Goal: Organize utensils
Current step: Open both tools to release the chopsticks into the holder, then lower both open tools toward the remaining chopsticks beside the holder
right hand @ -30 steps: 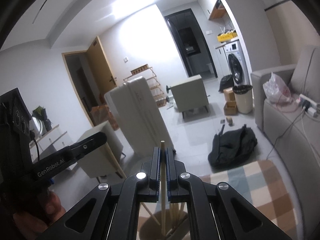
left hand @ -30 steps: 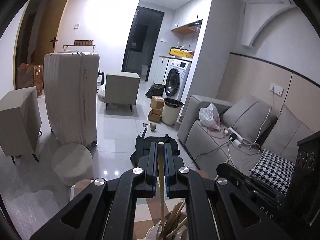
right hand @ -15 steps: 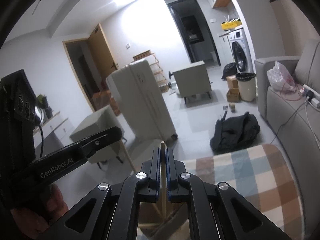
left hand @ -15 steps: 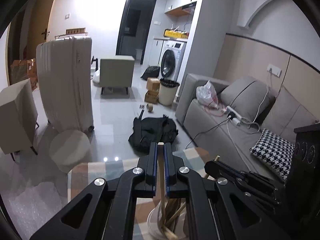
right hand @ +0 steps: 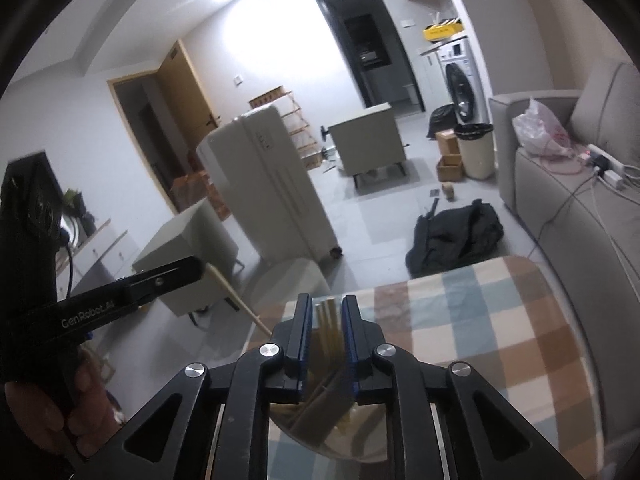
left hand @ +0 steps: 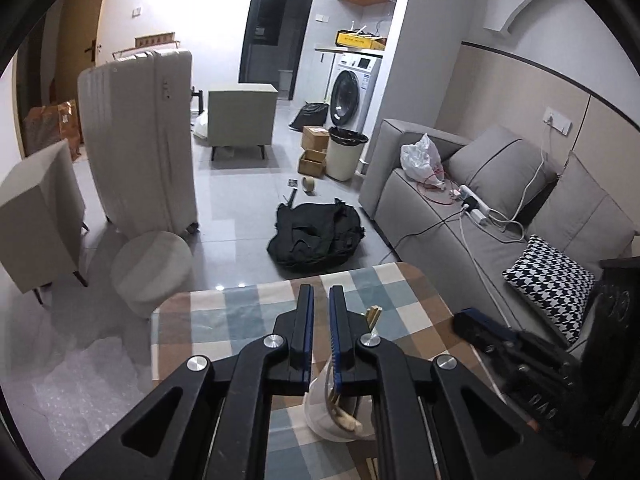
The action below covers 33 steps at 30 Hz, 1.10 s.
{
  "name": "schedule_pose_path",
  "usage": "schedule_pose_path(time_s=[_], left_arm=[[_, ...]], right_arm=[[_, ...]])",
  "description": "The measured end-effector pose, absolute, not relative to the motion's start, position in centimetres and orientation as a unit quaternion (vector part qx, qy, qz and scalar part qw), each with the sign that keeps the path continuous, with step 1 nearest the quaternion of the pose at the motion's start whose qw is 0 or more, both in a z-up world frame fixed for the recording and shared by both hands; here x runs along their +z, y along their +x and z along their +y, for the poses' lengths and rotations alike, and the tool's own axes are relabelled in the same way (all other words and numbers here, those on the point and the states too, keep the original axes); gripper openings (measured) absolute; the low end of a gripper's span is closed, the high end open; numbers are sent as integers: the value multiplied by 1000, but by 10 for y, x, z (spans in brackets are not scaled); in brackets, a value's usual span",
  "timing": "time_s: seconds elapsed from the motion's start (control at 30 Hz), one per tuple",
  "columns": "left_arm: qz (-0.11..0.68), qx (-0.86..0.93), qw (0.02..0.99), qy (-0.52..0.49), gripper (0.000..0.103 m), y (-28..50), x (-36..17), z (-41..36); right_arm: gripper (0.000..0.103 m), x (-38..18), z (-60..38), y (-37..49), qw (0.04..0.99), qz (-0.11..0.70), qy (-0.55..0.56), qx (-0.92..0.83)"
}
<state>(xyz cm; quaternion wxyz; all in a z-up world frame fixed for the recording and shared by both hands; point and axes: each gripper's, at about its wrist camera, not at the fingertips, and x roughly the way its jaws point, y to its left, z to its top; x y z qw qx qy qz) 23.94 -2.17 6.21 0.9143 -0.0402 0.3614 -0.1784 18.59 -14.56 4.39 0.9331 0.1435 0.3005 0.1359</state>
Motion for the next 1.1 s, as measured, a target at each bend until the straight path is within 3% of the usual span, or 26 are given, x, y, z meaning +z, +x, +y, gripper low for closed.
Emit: schedule_pose_path(time_s=[0.27, 0.63, 1.0, 1.1], left_arm=[[355, -155, 920, -52, 38, 216, 78, -16], [345, -120, 930, -50, 74, 173, 87, -20], [316, -91, 944, -17, 84, 126, 72, -35], [320, -93, 943, -17, 91, 118, 65, -38]], right_arm=[[29, 64, -168, 153, 939, 287, 149, 118], [62, 88, -183, 98, 947, 261, 148, 116], [86, 85, -183, 49, 950, 255, 130, 127], [89, 78, -183, 39, 949, 259, 132, 125]])
